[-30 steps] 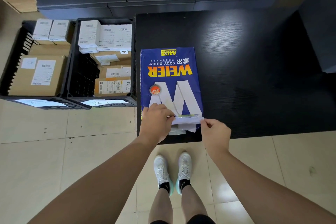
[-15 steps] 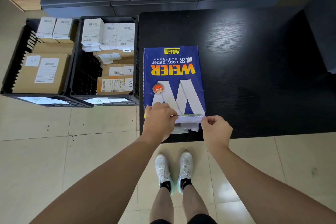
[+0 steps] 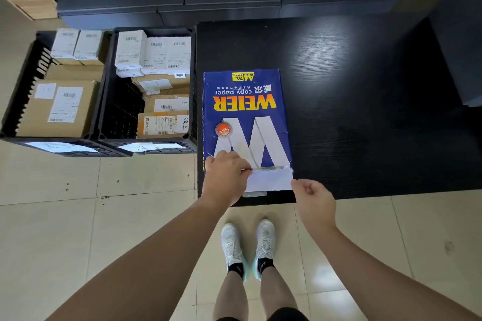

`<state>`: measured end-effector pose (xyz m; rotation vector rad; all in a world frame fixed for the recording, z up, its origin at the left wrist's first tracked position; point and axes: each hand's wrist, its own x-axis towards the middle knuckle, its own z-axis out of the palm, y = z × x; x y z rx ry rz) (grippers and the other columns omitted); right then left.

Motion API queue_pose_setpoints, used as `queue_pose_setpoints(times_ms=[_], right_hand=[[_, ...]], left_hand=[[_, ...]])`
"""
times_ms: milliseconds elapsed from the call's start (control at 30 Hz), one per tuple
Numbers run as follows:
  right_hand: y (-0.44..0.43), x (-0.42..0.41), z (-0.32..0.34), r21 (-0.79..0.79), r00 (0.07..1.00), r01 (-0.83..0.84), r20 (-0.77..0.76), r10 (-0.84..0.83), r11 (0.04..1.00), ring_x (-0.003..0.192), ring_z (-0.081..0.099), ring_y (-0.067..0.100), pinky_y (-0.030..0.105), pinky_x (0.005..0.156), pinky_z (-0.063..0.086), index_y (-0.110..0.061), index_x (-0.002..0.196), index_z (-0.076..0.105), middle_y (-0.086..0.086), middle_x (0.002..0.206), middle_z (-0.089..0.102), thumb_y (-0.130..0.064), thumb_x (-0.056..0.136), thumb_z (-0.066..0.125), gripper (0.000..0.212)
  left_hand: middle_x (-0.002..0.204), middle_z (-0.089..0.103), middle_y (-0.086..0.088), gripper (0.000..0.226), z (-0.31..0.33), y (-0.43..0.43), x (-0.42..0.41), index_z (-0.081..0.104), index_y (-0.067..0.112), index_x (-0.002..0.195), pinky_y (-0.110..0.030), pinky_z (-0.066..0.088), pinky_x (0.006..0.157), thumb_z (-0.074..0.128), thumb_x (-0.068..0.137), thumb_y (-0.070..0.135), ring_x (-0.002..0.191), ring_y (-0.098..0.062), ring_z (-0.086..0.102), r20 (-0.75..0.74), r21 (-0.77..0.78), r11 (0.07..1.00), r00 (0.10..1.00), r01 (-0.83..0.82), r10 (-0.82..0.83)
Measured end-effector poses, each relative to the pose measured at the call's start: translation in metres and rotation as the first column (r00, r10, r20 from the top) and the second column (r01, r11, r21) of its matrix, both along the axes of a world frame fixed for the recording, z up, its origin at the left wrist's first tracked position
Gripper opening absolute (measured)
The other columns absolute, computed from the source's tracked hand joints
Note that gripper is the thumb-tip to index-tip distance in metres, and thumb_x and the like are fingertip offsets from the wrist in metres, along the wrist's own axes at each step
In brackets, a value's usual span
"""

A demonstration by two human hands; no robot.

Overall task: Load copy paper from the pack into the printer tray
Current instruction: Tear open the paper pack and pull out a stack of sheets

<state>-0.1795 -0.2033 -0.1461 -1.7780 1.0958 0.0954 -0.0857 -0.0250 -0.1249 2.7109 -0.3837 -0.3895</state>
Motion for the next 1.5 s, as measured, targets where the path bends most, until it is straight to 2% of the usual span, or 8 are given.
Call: queue_pose_setpoints(times_ms=[500, 633, 767, 933, 1067, 1167, 1367, 1500], right_hand=[[-0.01, -0.016, -0.014, -0.024, 0.976, -0.192, -0.109, 0.188, 0.981, 0.073, 0.064, 0.019, 0.029, 0.068, 0.05, -0.014, 0.087, 0.071, -0.001, 0.075, 0.07, -0.024, 0.084, 0.071, 0.01], [-0.009, -0.006, -0.008, 0.043, 0.983, -0.16, -0.088, 0.163, 0.986, 0.079, 0.065, 0.013, 0.028, 0.07, 0.048, -0.017, 0.094, 0.069, -0.003, 0.085, 0.072, -0.033, 0.085, 0.07, 0.018], [-0.01, 0.011, -0.009, 0.088, 0.967, -0.217, -0.116, 0.226, 0.972, 0.078, 0.072, 0.024, 0.041, 0.074, 0.06, -0.014, 0.081, 0.073, 0.003, 0.078, 0.076, -0.034, 0.083, 0.07, 0.021], [-0.011, 0.003, -0.014, 0.126, 0.961, -0.231, -0.124, 0.246, 0.965, 0.071, 0.072, 0.025, 0.043, 0.072, 0.062, -0.015, 0.077, 0.073, 0.004, 0.075, 0.076, -0.026, 0.085, 0.07, 0.014], [-0.013, -0.016, -0.012, 0.178, 0.957, -0.238, -0.124, 0.261, 0.955, 0.072, 0.068, 0.021, 0.036, 0.068, 0.056, -0.016, 0.08, 0.07, 0.004, 0.08, 0.075, -0.026, 0.088, 0.067, 0.014], [-0.016, -0.023, -0.015, 0.307, 0.963, -0.184, -0.133, 0.234, 0.934, 0.089, 0.071, 0.03, 0.045, 0.085, 0.058, -0.013, 0.082, 0.07, 0.007, 0.088, 0.076, -0.039, 0.085, 0.067, 0.027], [-0.018, -0.003, -0.024, 0.546, 0.959, -0.13, -0.142, 0.245, 0.828, 0.1, 0.072, 0.029, 0.046, 0.097, 0.054, -0.01, 0.099, 0.072, 0.009, 0.107, 0.076, -0.03, 0.089, 0.068, 0.023], [-0.01, -0.007, -0.02, 0.497, 0.956, -0.201, -0.09, 0.28, 0.844, 0.084, 0.069, 0.029, 0.04, 0.069, 0.057, -0.011, 0.093, 0.067, 0.013, 0.104, 0.072, -0.015, 0.094, 0.06, 0.008]], left_hand=[[0.103, 0.067, 0.007, 0.021, -0.001, 0.013, -0.013, 0.075, 0.03, 0.107, -0.038, 0.04, 0.088, 0.063, 0.091, 0.034, 0.103, -0.019, 0.054, -0.146, -0.075, 0.997, 0.989, -0.02, 0.009], [0.102, 0.067, 0.002, 0.021, -0.008, 0.031, -0.024, 0.074, 0.021, 0.105, -0.041, 0.046, 0.088, 0.071, 0.085, 0.025, 0.102, -0.024, 0.059, -0.093, -0.125, 0.974, 0.98, -0.187, 0.176], [0.106, 0.059, -0.008, 0.039, -0.012, 0.046, -0.039, 0.055, 0.011, 0.108, -0.04, 0.049, 0.078, 0.078, 0.079, 0.025, 0.095, -0.028, 0.057, -0.169, -0.184, 0.788, 0.809, -0.587, 0.563], [0.077, 0.054, -0.005, 0.04, -0.02, 0.047, -0.059, 0.048, 0.005, 0.092, -0.027, 0.042, 0.053, 0.076, 0.077, 0.029, 0.063, -0.024, 0.052, -0.607, -0.156, 0.36, 0.377, -0.92, 0.699], [0.075, 0.065, -0.01, 0.031, -0.034, 0.054, -0.078, 0.064, -0.002, 0.086, -0.029, 0.043, 0.055, 0.071, 0.083, 0.028, 0.053, -0.026, 0.055, -0.715, -0.132, 0.357, 0.338, -0.925, 0.612], [0.082, 0.064, -0.014, 0.021, -0.036, 0.055, -0.084, 0.064, 0.001, 0.089, -0.029, 0.042, 0.052, 0.07, 0.088, 0.021, 0.054, -0.026, 0.053, -0.815, -0.126, 0.267, 0.253, -0.955, 0.522], [0.09, 0.068, -0.012, 0.039, -0.039, 0.056, -0.07, 0.067, 0.0, 0.107, -0.026, 0.041, 0.043, 0.078, 0.083, 0.03, 0.06, -0.025, 0.056, -0.909, -0.085, 0.241, 0.175, -0.967, 0.378], [0.084, 0.064, -0.012, 0.023, -0.035, 0.05, -0.072, 0.065, 0.005, 0.102, -0.022, 0.042, 0.037, 0.069, 0.092, 0.025, 0.053, -0.022, 0.052, -0.939, -0.103, 0.266, 0.182, -0.959, 0.291]])
